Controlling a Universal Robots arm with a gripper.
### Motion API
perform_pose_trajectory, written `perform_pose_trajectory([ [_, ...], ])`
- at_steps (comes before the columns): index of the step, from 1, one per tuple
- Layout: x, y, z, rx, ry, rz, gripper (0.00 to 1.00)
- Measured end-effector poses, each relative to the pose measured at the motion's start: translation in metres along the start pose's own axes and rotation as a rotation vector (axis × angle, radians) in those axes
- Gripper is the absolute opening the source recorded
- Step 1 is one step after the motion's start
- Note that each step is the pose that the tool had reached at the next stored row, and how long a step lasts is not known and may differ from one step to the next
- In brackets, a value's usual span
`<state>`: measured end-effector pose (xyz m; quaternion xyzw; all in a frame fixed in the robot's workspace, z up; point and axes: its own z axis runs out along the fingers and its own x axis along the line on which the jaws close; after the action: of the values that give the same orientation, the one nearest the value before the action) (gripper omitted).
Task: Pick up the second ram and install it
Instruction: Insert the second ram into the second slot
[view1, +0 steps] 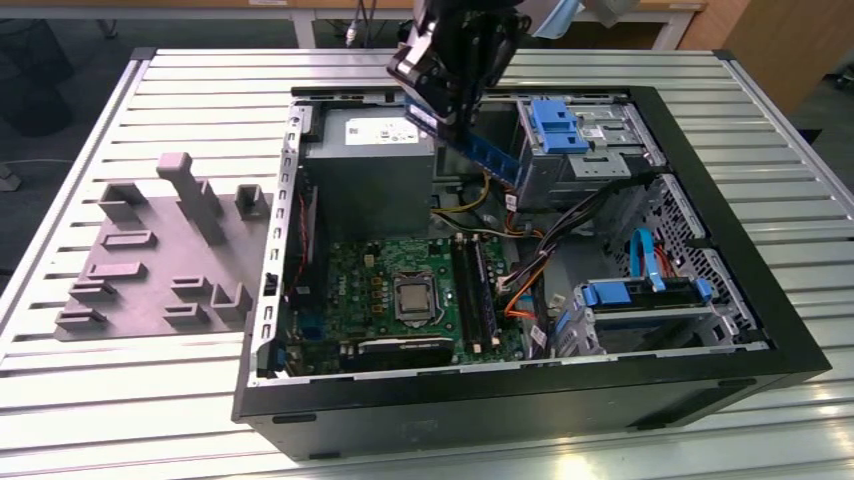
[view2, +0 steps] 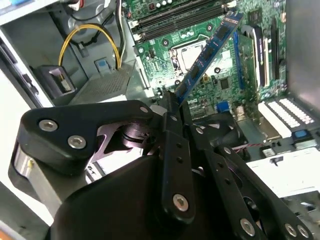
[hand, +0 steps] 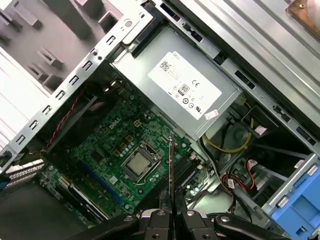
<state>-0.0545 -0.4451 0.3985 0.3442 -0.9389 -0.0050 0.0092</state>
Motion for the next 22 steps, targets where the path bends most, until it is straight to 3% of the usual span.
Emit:
perform_pose_trajectory([
  [22,-0.0001,-0.0001,0.004,-0.0051,-0.0059,0.39,0.14],
])
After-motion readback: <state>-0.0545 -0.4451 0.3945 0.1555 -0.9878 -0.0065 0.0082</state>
